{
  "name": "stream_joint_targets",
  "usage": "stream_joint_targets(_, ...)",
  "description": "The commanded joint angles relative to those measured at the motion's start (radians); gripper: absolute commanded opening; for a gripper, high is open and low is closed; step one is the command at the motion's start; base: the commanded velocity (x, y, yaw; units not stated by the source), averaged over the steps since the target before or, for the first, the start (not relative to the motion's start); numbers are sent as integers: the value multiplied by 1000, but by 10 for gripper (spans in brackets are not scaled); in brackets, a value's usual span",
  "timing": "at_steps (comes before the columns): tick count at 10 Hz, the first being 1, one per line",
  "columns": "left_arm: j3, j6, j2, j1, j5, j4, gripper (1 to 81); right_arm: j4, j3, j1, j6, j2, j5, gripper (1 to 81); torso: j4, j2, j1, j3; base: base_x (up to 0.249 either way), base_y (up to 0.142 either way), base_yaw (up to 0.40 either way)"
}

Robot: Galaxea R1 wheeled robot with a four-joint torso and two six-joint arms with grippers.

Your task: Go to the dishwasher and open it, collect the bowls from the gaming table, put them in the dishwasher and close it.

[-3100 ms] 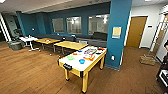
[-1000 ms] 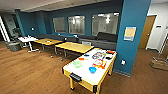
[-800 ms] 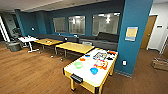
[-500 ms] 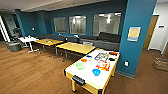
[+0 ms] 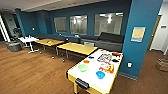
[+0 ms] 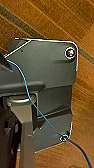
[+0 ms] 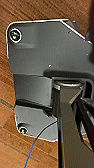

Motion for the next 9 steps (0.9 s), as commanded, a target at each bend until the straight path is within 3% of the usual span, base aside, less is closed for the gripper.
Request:
stream_joint_targets(1,2,-4,-2,-36,42,1,811,-1,4,48,-4,-5,-54,811,0,0,0,0,131,106,0)
stream_joint_targets(9,2,-4,-1,-34,42,6,811,-1,4,47,-2,-6,-54,811,0,0,0,0,132,106,0)
